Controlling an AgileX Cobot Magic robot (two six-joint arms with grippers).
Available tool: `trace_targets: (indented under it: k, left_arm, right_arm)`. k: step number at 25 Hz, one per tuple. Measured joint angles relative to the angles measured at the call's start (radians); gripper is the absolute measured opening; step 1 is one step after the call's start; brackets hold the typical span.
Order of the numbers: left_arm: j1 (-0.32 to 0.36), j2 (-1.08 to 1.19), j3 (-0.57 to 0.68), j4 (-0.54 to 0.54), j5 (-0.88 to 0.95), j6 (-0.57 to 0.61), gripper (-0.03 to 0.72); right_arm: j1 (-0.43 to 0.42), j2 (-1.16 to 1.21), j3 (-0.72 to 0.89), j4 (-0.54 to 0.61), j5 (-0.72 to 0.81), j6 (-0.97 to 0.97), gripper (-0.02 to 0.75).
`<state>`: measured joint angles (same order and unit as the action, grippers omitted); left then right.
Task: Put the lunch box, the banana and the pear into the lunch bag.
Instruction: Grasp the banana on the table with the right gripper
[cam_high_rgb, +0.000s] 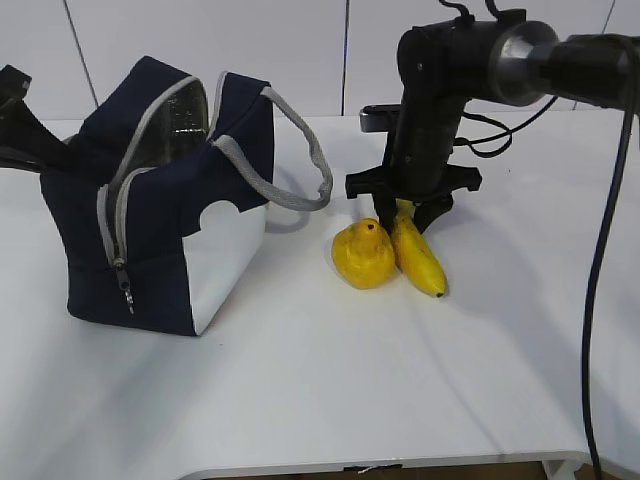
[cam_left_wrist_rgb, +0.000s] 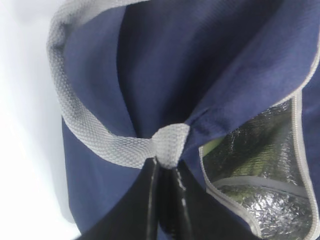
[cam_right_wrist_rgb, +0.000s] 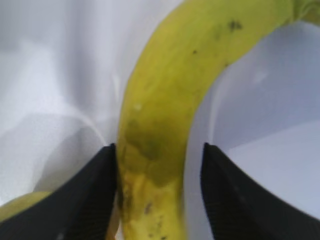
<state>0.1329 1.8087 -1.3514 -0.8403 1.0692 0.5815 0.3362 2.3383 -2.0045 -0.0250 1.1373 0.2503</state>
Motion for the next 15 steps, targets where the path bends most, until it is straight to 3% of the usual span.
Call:
trace_targets:
  k: [4,15]
  left_arm:
    - [0.000,0.000,0.000,0.000,0.000,0.002,-0.004]
    - [0.000,0.000,0.000,0.006,0.000,0.004,-0.004]
  right_arm:
    - [0.000,0.000,-0.002,-0.004,0.024,0.000,0.312]
    - [0.000,0.004,-0.243,0.025,0.093,0.000,0.300]
